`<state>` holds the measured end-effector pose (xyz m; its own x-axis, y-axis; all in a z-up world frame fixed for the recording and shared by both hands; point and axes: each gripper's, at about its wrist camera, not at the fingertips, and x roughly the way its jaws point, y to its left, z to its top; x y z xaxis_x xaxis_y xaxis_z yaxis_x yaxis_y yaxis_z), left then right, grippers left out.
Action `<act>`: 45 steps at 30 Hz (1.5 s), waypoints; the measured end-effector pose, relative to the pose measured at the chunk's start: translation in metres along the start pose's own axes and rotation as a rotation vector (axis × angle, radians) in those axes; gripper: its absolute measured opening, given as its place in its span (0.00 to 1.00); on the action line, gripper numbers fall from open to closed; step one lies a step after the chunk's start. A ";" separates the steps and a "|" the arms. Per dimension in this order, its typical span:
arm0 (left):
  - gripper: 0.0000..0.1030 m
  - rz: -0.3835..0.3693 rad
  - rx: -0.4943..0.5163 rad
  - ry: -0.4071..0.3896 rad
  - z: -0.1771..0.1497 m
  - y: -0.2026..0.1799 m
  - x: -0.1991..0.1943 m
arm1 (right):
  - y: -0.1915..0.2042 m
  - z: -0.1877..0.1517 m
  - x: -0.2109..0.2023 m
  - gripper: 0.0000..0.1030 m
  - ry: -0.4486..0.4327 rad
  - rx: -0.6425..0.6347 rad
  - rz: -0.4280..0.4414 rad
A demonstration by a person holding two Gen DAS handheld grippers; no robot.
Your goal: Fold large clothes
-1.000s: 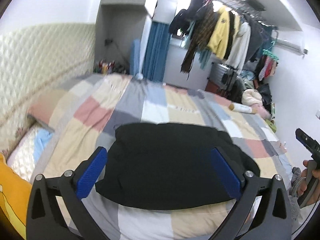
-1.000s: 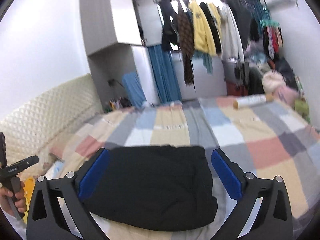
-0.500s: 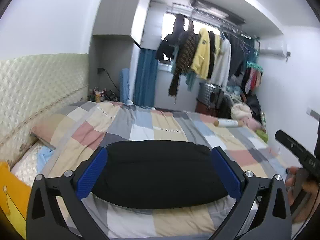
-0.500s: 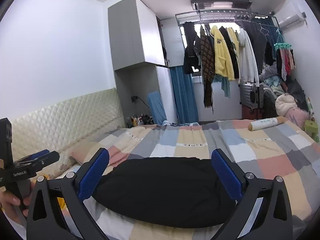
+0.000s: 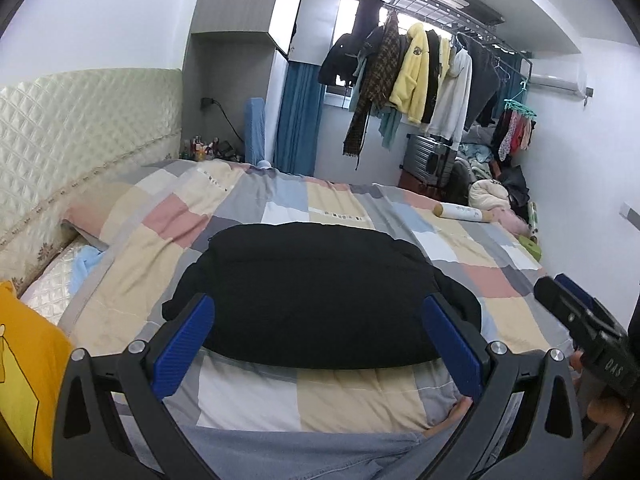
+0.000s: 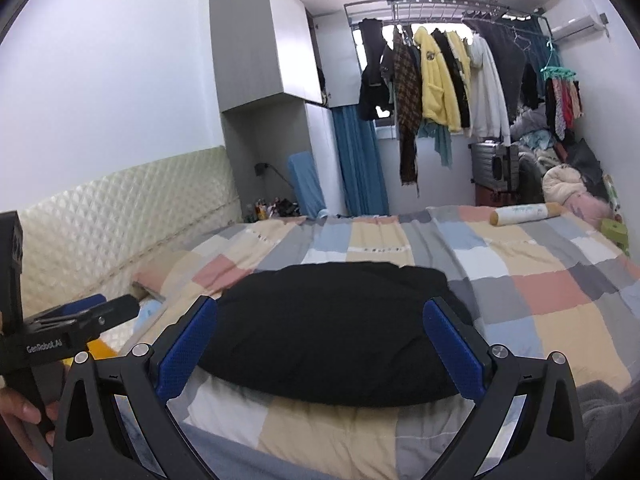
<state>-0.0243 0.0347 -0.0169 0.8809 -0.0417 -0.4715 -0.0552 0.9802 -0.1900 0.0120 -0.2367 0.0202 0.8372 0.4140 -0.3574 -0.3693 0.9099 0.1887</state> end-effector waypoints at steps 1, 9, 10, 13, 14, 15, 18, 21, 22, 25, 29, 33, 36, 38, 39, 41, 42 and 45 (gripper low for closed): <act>1.00 -0.003 0.001 0.000 0.000 -0.001 -0.001 | 0.000 -0.003 0.000 1.00 0.003 0.002 -0.002; 1.00 0.034 -0.016 0.036 -0.014 0.006 0.003 | -0.004 -0.023 0.005 1.00 0.063 0.011 -0.011; 1.00 0.038 -0.018 0.039 -0.015 0.007 0.004 | -0.003 -0.025 0.006 1.00 0.070 0.008 -0.013; 1.00 0.040 -0.018 0.047 -0.017 0.009 0.005 | -0.002 -0.028 0.005 1.00 0.078 0.005 -0.020; 1.00 0.043 -0.018 0.048 -0.018 0.009 0.005 | -0.001 -0.029 0.005 1.00 0.081 0.003 -0.020; 1.00 0.045 -0.017 0.049 -0.018 0.009 0.006 | -0.001 -0.029 0.005 1.00 0.084 0.002 -0.022; 1.00 0.043 -0.013 0.056 -0.019 0.008 0.007 | 0.002 -0.028 0.005 1.00 0.087 -0.005 -0.027; 1.00 0.043 -0.009 0.061 -0.020 0.008 0.008 | 0.002 -0.029 0.006 1.00 0.092 -0.005 -0.030; 1.00 0.043 -0.009 0.065 -0.020 0.008 0.009 | 0.002 -0.029 0.006 1.00 0.094 -0.005 -0.031; 1.00 0.043 -0.012 0.069 -0.021 0.010 0.009 | 0.001 -0.030 0.007 1.00 0.106 -0.006 -0.035; 1.00 0.044 -0.012 0.069 -0.021 0.010 0.010 | 0.000 -0.031 0.008 1.00 0.111 -0.002 -0.040; 1.00 0.045 -0.011 0.069 -0.021 0.010 0.010 | -0.003 -0.031 0.009 1.00 0.115 0.004 -0.046; 1.00 0.045 -0.014 0.074 -0.021 0.011 0.011 | -0.002 -0.030 0.010 1.00 0.116 0.005 -0.047; 1.00 0.042 -0.020 0.083 -0.023 0.012 0.013 | -0.003 -0.031 0.011 1.00 0.118 0.002 -0.048; 1.00 0.042 -0.021 0.085 -0.024 0.013 0.013 | -0.003 -0.031 0.010 1.00 0.119 0.002 -0.049; 1.00 0.048 -0.020 0.086 -0.026 0.013 0.014 | -0.003 -0.031 0.011 1.00 0.117 0.004 -0.050; 1.00 0.051 -0.019 0.087 -0.027 0.012 0.014 | -0.003 -0.031 0.011 1.00 0.116 0.005 -0.051; 1.00 0.056 -0.019 0.092 -0.028 0.012 0.015 | -0.004 -0.033 0.011 1.00 0.115 0.011 -0.056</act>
<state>-0.0254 0.0400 -0.0504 0.8293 -0.0054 -0.5588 -0.1130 0.9777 -0.1772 0.0099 -0.2350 -0.0144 0.8043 0.3629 -0.4705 -0.3180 0.9318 0.1751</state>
